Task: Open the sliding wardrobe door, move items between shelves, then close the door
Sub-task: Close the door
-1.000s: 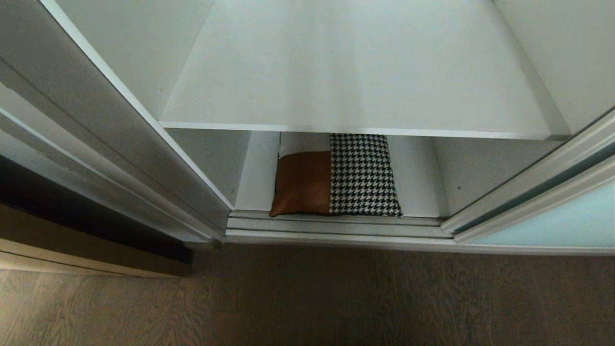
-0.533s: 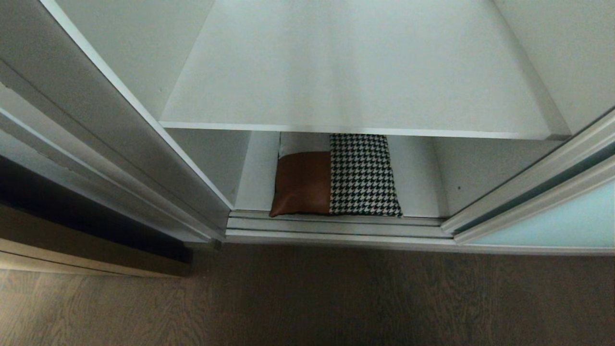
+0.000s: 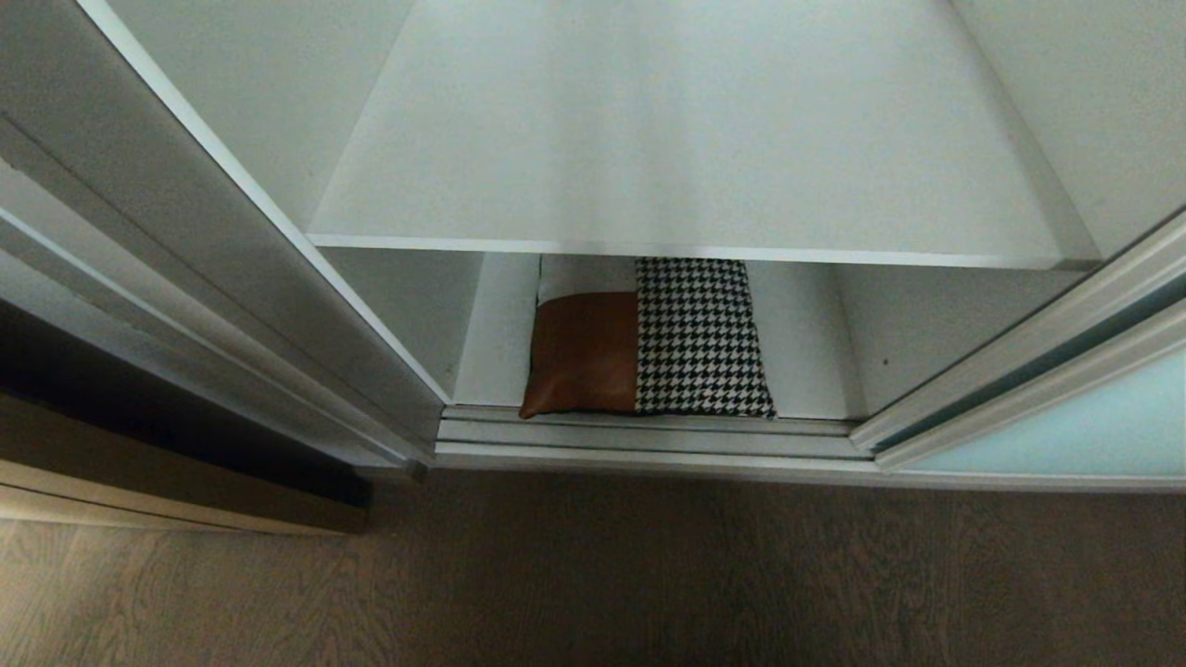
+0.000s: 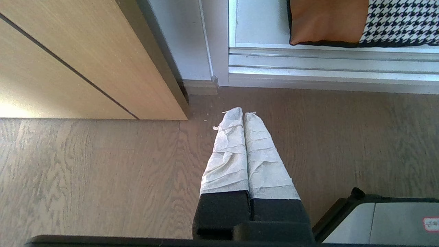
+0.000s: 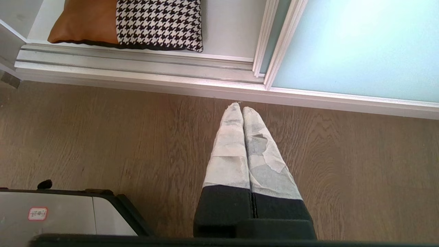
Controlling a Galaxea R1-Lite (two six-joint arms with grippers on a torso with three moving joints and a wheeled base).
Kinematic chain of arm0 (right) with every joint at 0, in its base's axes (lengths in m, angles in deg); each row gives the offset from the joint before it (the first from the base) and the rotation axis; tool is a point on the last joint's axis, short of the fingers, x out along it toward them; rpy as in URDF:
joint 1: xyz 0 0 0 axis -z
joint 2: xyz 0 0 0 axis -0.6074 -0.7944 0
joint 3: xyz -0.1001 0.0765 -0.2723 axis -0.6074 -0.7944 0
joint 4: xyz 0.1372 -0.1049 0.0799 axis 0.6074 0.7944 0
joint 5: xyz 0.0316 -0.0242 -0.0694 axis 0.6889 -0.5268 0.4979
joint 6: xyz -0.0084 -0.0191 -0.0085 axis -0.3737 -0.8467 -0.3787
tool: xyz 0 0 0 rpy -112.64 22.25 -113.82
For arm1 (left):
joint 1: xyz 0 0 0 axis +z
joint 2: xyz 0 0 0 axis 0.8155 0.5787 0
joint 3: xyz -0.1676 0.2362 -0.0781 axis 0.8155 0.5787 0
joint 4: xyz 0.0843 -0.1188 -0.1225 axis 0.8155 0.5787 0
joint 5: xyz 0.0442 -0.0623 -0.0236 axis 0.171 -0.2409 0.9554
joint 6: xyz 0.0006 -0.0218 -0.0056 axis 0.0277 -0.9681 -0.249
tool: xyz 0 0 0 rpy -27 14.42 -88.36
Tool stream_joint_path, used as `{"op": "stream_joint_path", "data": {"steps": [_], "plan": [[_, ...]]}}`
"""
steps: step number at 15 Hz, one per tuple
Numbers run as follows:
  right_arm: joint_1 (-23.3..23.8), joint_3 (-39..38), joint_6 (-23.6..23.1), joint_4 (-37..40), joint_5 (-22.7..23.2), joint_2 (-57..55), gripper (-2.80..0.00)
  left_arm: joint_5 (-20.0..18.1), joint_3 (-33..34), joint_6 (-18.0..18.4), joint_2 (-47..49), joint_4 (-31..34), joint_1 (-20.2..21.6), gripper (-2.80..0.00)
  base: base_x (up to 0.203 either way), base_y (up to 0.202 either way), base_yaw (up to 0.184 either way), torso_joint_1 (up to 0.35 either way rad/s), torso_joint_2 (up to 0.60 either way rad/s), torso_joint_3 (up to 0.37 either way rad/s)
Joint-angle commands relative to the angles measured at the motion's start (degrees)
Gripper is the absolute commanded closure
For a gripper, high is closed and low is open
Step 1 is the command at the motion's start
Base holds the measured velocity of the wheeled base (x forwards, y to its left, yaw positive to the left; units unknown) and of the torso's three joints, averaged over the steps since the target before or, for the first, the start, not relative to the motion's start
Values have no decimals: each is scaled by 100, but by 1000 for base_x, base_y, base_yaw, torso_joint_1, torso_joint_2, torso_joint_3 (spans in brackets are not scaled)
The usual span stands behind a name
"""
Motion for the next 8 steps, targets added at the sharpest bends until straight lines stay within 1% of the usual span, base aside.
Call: {"op": "stream_joint_path", "data": {"steps": [1, 3, 8], "plan": [[-1, 0, 2, -4, -1, -10, 0, 9, 9, -21, 1, 15, 0, 0, 0, 0, 0, 0, 0, 0], [-1, 0, 2, -10, -1, -10, 0, 19, 9, -198, 1, -20, 0, 0, 0, 0, 0, 0, 0, 0], [-1, 0, 2, -4, -1, -10, 0, 19, 9, -216, 1, -29, 0, 0, 0, 0, 0, 0, 0, 0]]}}
